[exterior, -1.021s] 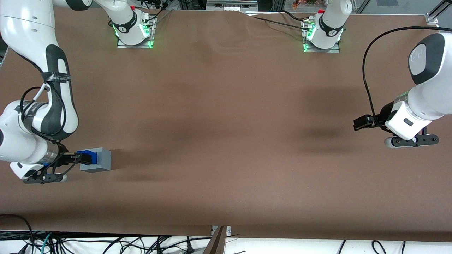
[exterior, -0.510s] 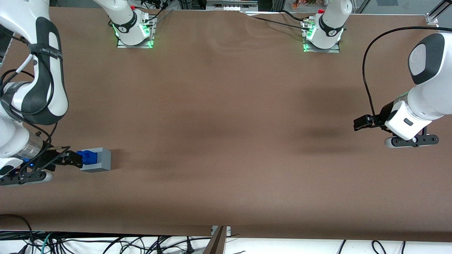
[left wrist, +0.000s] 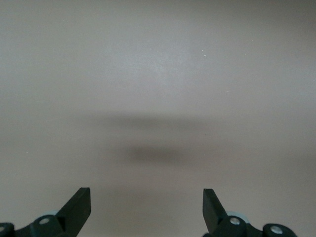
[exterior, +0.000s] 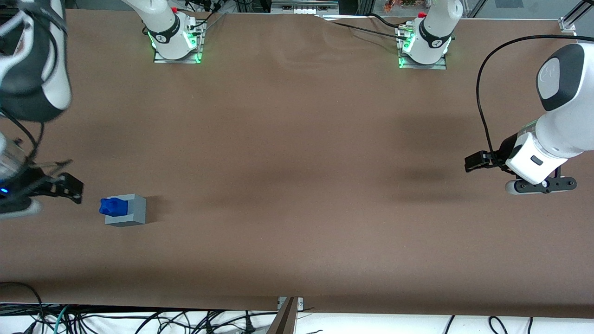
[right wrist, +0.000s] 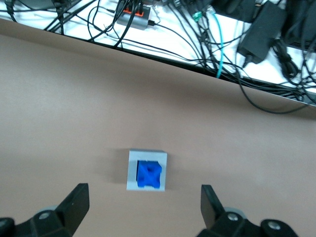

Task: Insert blue part into gray base with right arm

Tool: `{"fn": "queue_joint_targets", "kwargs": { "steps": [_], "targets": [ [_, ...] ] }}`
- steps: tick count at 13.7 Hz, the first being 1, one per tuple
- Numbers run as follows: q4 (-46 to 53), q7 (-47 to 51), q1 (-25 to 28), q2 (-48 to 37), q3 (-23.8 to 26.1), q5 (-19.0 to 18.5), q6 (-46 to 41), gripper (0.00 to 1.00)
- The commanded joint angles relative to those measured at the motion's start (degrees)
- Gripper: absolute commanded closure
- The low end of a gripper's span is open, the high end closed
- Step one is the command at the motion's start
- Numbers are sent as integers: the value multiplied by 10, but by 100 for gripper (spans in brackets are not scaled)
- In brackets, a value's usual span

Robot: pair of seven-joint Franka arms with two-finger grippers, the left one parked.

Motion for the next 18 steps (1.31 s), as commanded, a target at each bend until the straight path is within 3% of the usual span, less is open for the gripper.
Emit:
{"fn": "queue_joint_targets", "kwargs": {
  "steps": [1,3,8,15,18],
  "targets": [
    [-103,-10,-48,-89,46,-6,18,0],
    [-132,-1,-72,-123,70,-10,-46,0],
    [-206,1,-104,-187,96,-8,-88,0],
    [-181,5,-103,-167,94,-7,-125,0],
    [-181,60,-103,-164,94,-5,-127,0]
  ]
}}
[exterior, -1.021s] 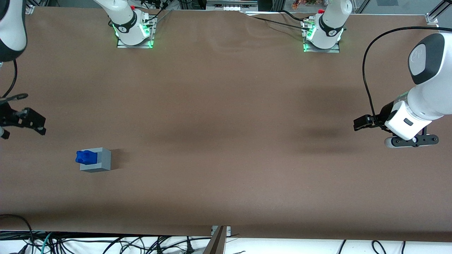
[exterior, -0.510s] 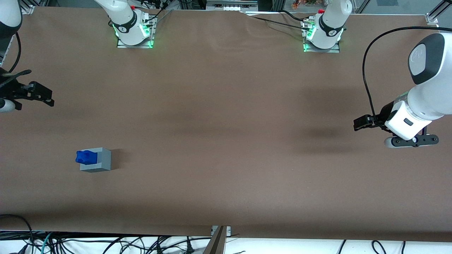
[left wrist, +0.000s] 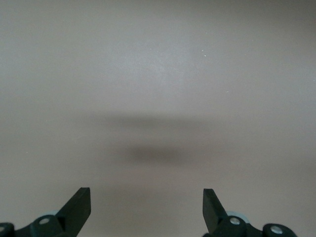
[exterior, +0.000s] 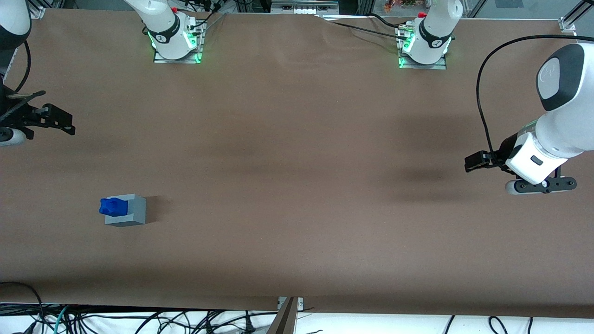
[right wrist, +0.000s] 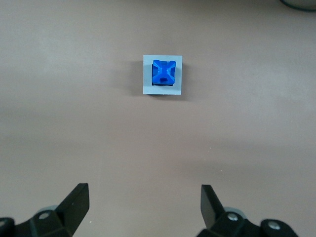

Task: Insert blue part into gray base with right arm

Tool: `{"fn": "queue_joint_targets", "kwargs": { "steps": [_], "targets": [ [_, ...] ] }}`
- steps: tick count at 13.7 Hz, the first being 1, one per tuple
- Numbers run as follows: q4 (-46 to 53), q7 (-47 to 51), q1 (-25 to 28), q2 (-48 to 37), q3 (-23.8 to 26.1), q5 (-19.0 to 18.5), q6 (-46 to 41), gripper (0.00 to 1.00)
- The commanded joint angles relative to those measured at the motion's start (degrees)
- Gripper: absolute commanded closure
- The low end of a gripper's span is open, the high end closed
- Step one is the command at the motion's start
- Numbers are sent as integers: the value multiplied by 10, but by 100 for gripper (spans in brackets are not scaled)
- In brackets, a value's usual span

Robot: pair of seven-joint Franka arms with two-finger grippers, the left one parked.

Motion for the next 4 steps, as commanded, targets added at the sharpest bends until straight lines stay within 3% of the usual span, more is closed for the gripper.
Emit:
{"fn": "queue_joint_targets", "kwargs": {
  "steps": [1,4],
  "targets": [
    [7,47,-8,0,10,-4,-15,0],
    [7,72,-9,0,10,-2,-14,0]
  ]
}}
